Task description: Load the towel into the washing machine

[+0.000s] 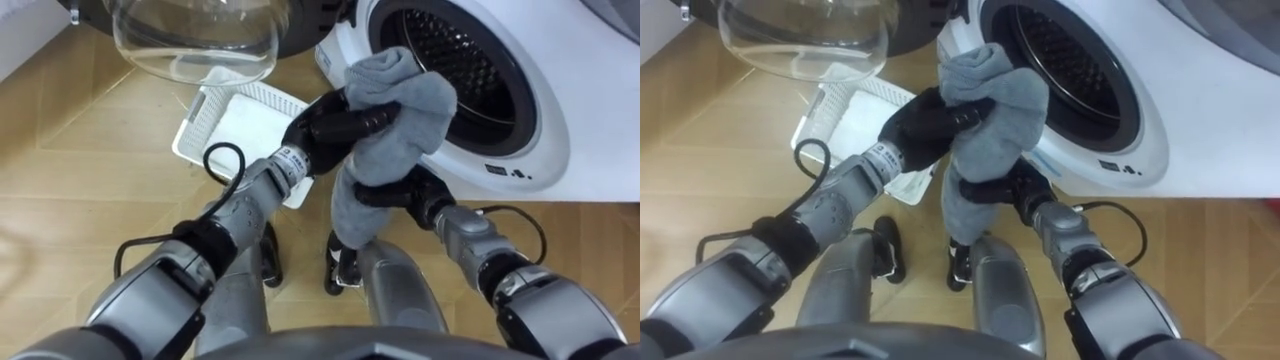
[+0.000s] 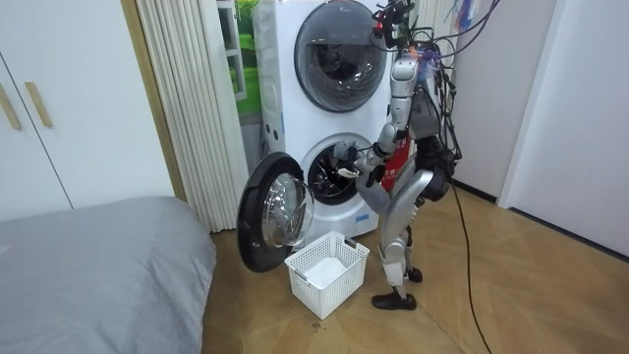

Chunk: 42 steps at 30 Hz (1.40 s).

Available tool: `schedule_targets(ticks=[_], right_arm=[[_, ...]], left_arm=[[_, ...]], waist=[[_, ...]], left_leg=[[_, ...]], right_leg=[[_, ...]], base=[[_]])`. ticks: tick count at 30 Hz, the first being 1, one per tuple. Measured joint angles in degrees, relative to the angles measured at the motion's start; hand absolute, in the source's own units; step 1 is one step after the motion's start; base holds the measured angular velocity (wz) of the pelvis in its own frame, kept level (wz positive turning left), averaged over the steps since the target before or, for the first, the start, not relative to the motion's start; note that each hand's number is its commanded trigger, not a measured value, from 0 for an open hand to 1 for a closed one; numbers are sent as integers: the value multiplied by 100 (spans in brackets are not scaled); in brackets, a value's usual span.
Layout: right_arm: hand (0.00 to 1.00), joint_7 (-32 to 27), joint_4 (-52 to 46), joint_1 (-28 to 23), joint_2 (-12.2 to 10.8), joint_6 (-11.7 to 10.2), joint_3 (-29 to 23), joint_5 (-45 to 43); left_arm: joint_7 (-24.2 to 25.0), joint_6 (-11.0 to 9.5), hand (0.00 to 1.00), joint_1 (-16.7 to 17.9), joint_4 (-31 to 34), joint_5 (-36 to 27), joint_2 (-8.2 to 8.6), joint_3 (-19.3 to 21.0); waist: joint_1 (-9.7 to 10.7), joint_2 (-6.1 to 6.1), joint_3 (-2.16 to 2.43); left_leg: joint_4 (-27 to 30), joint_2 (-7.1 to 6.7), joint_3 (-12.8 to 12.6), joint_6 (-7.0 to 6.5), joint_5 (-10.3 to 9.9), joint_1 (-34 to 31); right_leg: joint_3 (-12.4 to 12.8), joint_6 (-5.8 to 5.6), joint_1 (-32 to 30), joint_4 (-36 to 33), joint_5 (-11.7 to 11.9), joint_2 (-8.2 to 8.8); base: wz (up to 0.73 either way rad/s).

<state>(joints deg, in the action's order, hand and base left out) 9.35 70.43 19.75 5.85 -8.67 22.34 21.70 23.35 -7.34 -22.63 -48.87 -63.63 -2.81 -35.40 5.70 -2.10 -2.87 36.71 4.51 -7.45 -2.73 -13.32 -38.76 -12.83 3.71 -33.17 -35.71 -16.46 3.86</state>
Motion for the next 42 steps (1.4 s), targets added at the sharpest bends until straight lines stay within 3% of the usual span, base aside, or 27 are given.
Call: schedule_targets(ticks=[8,12,15,17,22,29,35,42], right_arm=[[100,-243,22,-210,37,19,-18,-21],[100,-366,96,-294,60,138,-337,-195],[100,-560,98,-289,63,257,-404,-187],[100,-660,99,-285,63,337,-588,-184],[100,-1220,87,-282,99,505,-811,278],[100,-1551,162,-162,151,733,-1230,1005],[100,-1622,395,-60,389,965,-1439,1651],[100,-1604,482,15,605,1219,-1897,2932]], left_arm=[[166,65,0,266,-2,-202,-6,206],[243,77,0,516,-13,-82,-38,447],[185,83,0,705,-114,-41,-120,651],[50,95,0,843,-250,82,-181,828],[-906,156,0,1234,-810,610,-341,1288],[-1729,299,0,1397,-1164,1210,-326,1729],[-2222,513,0,1427,-1318,1622,-295,1768],[-2656,726,0,1455,-1086,2001,-271,1824]], waist=[[-267,68,-10],[-447,214,-28],[-583,305,-6],[-642,315,-4],[-792,318,-1],[-971,334,8],[-1054,401,35],[-1023,341,21]], left_leg=[[-91,-24,-11,12,6,48],[-105,-12,-14,13,6,33],[-175,-48,-20,27,18,35],[-243,-83,-11,40,58,41],[-323,-128,-28,45,100,16],[-294,-145,-8,26,113,-113],[-310,-241,-4,-8,159,-102],[-177,-424,58,-51,183,-281]], right_leg=[[6,1,16,22,-1,12],[10,1,13,90,0,-7],[5,2,-29,77,-2,26],[-5,4,-41,93,-4,45],[-33,5,-104,107,-8,92],[-75,0,-206,92,-11,120],[-91,-27,-238,-55,-70,233],[-113,-62,-483,-452,-237,462]], base=[[0],[-2],[1],[8],[4],[2],[7],[13]])
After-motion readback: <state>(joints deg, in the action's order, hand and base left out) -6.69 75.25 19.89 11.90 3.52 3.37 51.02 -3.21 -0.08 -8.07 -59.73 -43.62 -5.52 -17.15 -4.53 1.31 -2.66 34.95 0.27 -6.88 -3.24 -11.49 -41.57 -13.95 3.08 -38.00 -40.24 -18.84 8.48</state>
